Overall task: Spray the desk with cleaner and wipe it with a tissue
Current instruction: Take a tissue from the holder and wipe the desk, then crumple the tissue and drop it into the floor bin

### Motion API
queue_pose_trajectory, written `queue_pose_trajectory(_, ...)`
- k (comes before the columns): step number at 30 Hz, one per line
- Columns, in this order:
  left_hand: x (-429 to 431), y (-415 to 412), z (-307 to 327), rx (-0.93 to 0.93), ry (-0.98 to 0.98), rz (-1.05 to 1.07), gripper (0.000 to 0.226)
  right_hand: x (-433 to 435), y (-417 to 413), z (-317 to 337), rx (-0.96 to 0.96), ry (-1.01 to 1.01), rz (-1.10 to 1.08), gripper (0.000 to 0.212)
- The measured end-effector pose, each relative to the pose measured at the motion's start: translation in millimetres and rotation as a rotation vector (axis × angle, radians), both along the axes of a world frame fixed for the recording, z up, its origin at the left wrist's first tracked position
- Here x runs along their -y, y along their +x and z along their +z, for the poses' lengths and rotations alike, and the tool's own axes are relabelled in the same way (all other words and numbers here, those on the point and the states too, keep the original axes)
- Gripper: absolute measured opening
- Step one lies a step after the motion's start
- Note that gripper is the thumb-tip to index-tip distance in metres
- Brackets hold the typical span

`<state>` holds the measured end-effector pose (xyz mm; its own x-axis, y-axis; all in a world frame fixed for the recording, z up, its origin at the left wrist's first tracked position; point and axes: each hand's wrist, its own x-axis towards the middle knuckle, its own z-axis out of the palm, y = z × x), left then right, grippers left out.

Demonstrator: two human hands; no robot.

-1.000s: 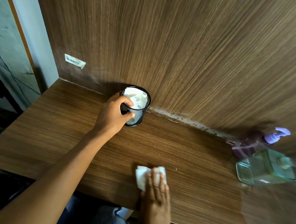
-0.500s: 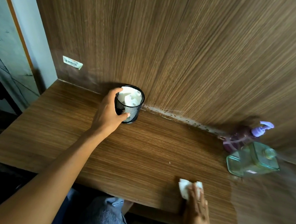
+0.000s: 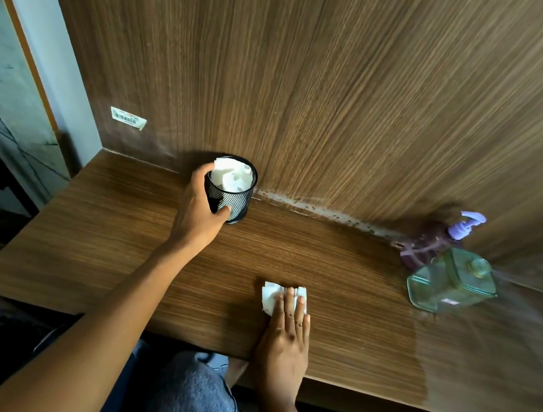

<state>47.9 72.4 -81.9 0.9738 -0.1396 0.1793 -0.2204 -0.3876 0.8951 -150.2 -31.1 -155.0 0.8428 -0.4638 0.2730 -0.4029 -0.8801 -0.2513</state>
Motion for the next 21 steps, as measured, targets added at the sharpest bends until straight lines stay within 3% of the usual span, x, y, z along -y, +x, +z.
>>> queue_pose_trajectory(3,-1,-7,6,-0.061,-0.031,0.061,0.074,11,-18,-4,0.042,-0.036,0.163,0.053)
queue_pose_trajectory(8,-10,-41,14,0.045,0.033,0.17,0.067,16,-47,-3,0.048,0.021,0.232,0.049)
queue_pose_trajectory(11,-21,-82,19,0.141,0.017,0.015,0.051,10,-55,10,0.043,0.052,0.231,0.049)
queue_pose_trajectory(14,-33,-120,18,0.086,-0.008,-0.183,0.038,3,-54,33,-0.077,0.125,0.157,0.049)
queue_pose_trajectory(15,-38,-131,18,0.065,-0.013,-0.222,0.038,5,-52,40,-0.121,0.197,0.117,0.047)
queue_pose_trajectory(17,-47,-148,21,0.03,-0.026,-0.254,0.046,5,-47,61,-0.217,0.542,0.005,0.043)
queue_pose_trajectory(21,-63,-164,26,-0.052,-0.103,-0.249,0.053,-7,-37,105,0.017,1.256,-0.216,0.03)
